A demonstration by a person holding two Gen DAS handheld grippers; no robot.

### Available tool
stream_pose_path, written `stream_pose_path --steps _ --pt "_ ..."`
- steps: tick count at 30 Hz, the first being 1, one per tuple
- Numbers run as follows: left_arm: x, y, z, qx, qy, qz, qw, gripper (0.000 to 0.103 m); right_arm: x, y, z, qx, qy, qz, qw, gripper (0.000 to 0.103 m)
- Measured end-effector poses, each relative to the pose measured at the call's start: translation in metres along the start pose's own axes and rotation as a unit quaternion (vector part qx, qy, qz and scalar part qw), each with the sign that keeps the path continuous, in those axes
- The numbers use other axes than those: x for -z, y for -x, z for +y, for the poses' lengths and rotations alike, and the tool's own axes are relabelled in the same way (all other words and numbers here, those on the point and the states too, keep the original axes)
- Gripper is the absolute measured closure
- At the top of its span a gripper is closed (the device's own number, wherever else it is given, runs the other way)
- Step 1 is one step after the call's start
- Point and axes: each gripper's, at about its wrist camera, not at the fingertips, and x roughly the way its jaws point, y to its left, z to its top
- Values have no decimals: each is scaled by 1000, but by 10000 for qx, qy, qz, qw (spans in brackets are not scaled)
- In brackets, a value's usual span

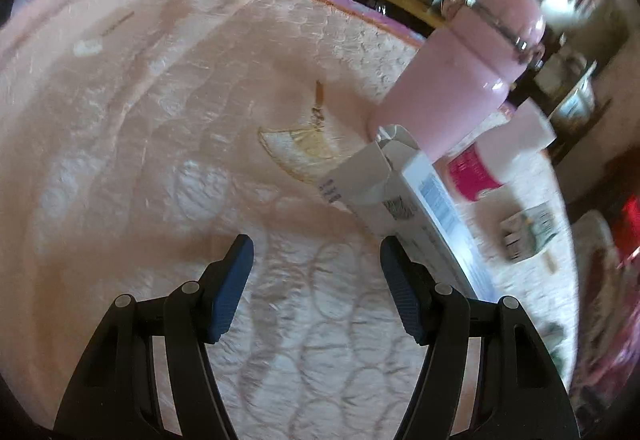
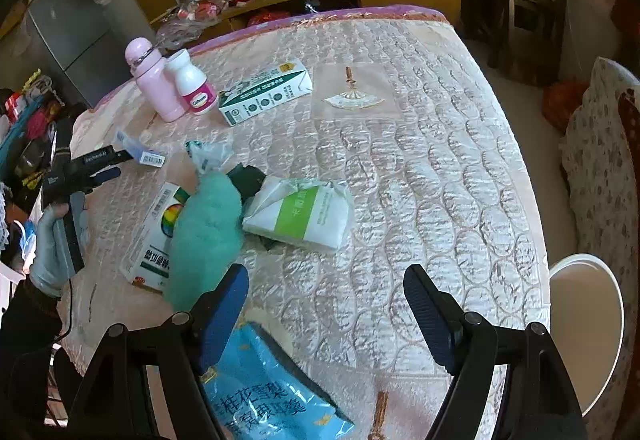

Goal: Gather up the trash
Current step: 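Lower left gripper onto blue-white medicine box and close on its end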

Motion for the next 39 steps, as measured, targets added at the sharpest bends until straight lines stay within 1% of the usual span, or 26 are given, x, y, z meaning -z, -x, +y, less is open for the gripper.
stream_pose_path --steps 2,9,12,13,17,19,22,23,25,26,28,29,31,32,35,36,39 --pt "5 12 1 115 117 -127 9998 38 -1 -1 -2 -11 5 -4 10000 25" --pt "11 43 -19 375 6 -407 9985 38 -2 -6 -2 -86 -36 -1 10000 25" --pt "11 34 -30 340 -91 -263 9990 38 0 -8 2 -121 14 25 9999 25" --pt "14 31 -32 275 -122 -226 9993 38 0 -8 3 -126 29 31 9999 25" --pt "24 15 -42 -164 -185 0 9997 38 1 -6 4 -171 45 5 9998 25" --pt "27 13 -55 -505 -399 -133 9978 38 1 -7 3 -178 37 2 9998 25" --pt "23 4 -72 -881 -633 -125 9940 38 3 -10 1 -217 5 44 9998 25" --pt "22 -1 -79 -1036 -773 -89 9916 38 4 -11 2 -246 -1 56 9997 25" --pt "22 -15 -93 -1448 -1177 23 9824 38 6 -12 3 -282 18 64 9996 25" --pt "25 -23 -101 -1682 -1437 125 9752 38 7 -11 4 -295 28 59 9995 25" --pt "31 -28 -108 -1918 -1741 152 9657 38 8 -9 4 -314 28 42 9995 25" --pt "34 -27 -108 -1887 -1809 181 9651 38 9 -8 3 -318 23 33 9995 25" --pt "41 -19 -104 -1662 -1831 238 9686 38 10 -5 2 -315 25 9 9995 25" --pt "44 -16 -102 -1607 -1863 300 9688 38 10 -4 1 -304 25 -4 9995 25" --pt "60 -5 -93 -1557 -2182 426 9625 38 8 0 -2 -286 18 -40 9996 25" --pt "68 1 -88 -1490 -2286 470 9609 38 7 2 -1 -292 16 -64 9996 25" --pt "82 16 -73 -1283 -2332 618 9619 38 5 8 0 -322 23 -128 9994 25"
